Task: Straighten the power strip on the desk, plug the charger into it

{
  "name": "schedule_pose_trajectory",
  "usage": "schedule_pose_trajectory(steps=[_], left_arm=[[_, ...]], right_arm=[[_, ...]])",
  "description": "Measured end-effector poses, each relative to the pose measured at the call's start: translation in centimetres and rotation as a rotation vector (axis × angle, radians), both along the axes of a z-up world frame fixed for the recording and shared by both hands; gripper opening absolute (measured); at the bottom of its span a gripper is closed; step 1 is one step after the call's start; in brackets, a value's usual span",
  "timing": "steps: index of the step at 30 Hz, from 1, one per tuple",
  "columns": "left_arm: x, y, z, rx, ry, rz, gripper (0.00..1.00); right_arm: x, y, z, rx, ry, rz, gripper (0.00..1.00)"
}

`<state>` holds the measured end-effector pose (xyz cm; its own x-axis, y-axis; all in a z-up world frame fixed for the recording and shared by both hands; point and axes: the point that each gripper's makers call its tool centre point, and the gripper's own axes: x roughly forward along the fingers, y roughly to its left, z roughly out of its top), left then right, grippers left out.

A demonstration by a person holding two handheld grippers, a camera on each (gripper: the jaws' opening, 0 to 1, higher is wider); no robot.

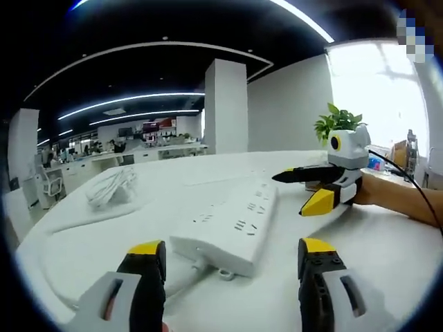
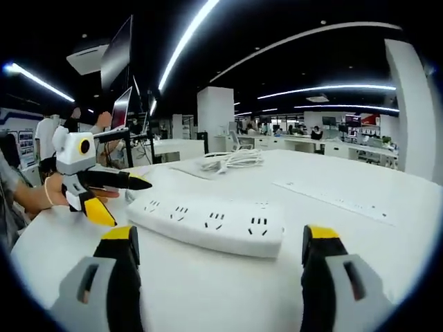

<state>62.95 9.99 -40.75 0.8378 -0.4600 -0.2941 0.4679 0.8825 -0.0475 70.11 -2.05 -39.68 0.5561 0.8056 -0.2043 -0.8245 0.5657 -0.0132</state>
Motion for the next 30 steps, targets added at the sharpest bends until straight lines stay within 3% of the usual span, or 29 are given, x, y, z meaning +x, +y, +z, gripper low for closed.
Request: schedule_pose_trajectory(steps=[11,20,30], left_arm=[[0.0,-0.5,-0.3,0.017,-0.001,-0.029,0.71],[0.0,-0.6,-0.9,0.081,0.002,-0.040,0.68],[-0.2,-0.7,-0.9,0.014,0.036,-0.042,0.68]], right_arm=[[-0.6,0.8,-0.8,-0.024,0.043,0.042,0.97],[-0.9,0.9,-1.1,-0.030,0.054,0.040,0.94],[-0.8,0.9,-1.2,-0.030,0.052,0.040,0.91]])
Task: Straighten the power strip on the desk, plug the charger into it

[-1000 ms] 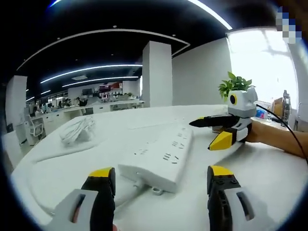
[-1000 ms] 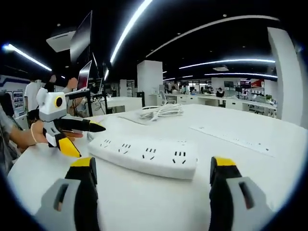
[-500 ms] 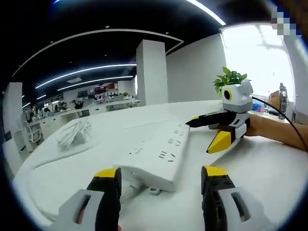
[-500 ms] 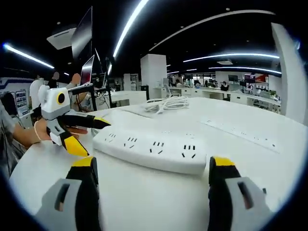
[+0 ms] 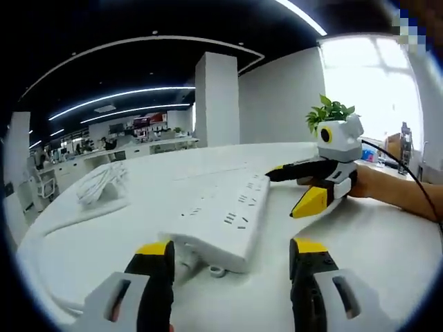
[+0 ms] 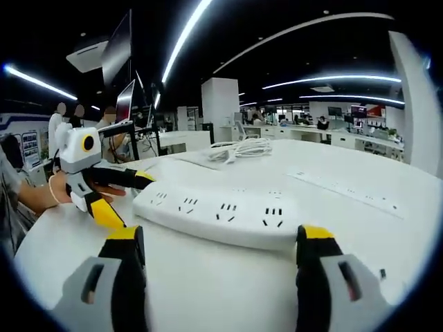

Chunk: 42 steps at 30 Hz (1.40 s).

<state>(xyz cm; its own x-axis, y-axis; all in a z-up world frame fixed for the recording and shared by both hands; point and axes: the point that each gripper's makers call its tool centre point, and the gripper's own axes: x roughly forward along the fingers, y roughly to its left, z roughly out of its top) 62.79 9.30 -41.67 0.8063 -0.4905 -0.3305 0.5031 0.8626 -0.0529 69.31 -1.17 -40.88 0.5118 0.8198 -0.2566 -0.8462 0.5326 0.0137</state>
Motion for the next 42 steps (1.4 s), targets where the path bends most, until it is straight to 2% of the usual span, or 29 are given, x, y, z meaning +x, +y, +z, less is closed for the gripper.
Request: schedule_pose_trajectory(steps=[8,13,18,23,27,42], left_arm=[[0.0,0.0,-0.2,0.016,-0.003,0.002,0.67],[0.1,0.1,-0.1,-0.005,0.000,0.008,0.64],[0.2,0.2,0.0,-0.016,0.003,0.012,0.64],[0.3,0.3,0.0,0.005,-0.003,0.015,0.64],[0.3,0.4,0.0,-0.008,-0.002,0.015,0.63],[0.8,1.6,-0.1,0.041,-0.030,0.057,0.47]], right_arm=[[0.0,0.0,0.1,0.012,0.003,0.000,0.91],[-0.3,0.0,0.2,0.022,0.012,-0.004,0.91],[-0.2,-0.3,0.2,0.025,0.021,-0.021,0.85],[-0.3,-0.5,0.2,0.018,0.025,-0.051,0.79],[0.0,-0.8,0.2,0.000,0.018,-0.104,0.72],[-0.5,-1.0,-0.1,-0.037,0.004,-0.178,0.65]])
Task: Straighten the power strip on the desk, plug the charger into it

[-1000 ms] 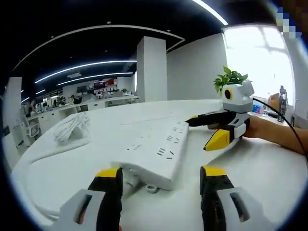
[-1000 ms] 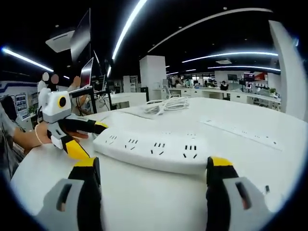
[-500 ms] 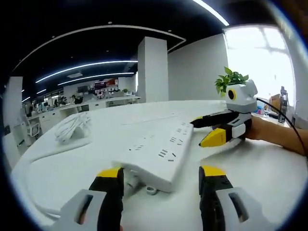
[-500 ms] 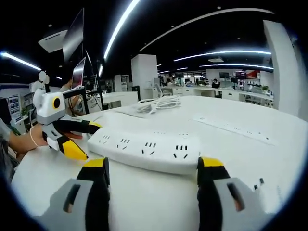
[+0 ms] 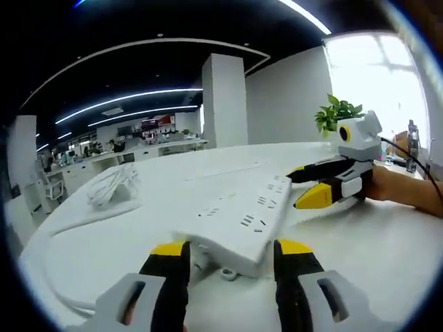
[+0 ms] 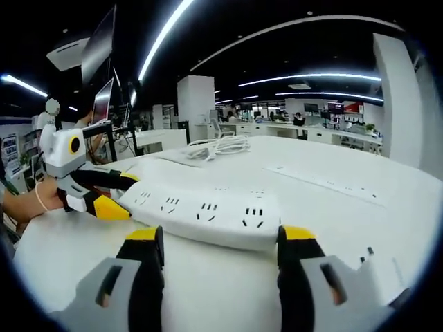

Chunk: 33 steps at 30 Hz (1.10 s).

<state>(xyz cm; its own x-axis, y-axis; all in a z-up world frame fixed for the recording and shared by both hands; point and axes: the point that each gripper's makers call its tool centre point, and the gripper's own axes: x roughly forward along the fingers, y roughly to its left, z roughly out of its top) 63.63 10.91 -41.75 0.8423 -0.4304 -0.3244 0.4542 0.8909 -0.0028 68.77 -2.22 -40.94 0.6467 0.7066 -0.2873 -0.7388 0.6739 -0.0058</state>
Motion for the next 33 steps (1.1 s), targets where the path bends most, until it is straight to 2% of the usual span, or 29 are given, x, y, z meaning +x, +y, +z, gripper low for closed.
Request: schedule_pose_trajectory(steps=[6,14,20,33], left_arm=[[0.1,0.0,-0.1,0.015,-0.006,0.009,0.48],[0.1,0.1,0.0,-0.002,-0.004,0.011,0.49],[0.2,0.1,0.0,-0.008,-0.003,0.014,0.49],[0.5,0.0,0.1,-0.033,-0.005,-0.016,0.50]], right_arm=[[-0.2,0.1,-0.3,-0.049,-0.021,-0.024,0.62],[0.4,-0.9,-0.2,-0.055,-0.023,-0.091,0.49],[0.0,-0.7,-0.2,-0.088,-0.028,-0.113,0.50],[-0.9,-1.3,-0.2,-0.090,0.004,-0.213,0.50]])
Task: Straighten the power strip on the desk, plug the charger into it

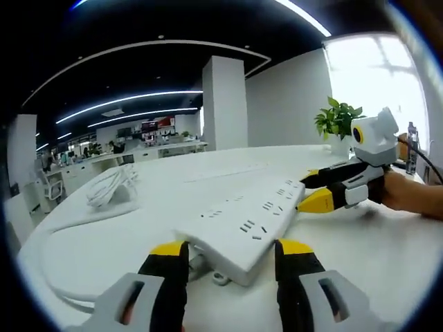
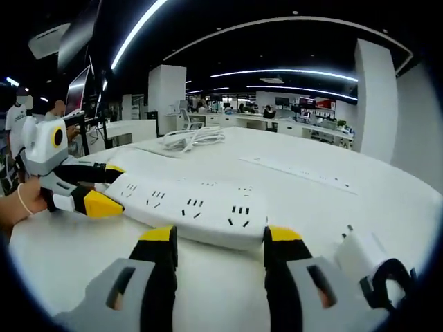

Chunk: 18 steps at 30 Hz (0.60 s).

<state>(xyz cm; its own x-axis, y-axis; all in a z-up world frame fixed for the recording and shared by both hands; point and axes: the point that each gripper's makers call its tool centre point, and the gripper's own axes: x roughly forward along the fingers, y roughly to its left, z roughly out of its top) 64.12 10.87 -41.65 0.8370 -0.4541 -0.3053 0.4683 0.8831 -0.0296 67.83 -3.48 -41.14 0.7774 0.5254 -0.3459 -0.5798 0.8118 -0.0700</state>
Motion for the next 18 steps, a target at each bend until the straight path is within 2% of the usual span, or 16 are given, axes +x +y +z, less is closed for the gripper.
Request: schedule_pose_trajectory(steps=[18], left_arm=[[0.37,-0.58,-0.06,-0.002,-0.002,-0.064,0.51]], right_arm=[[-1.01,-0.85,0.07,0.031,0.006,-0.092,0.48]])
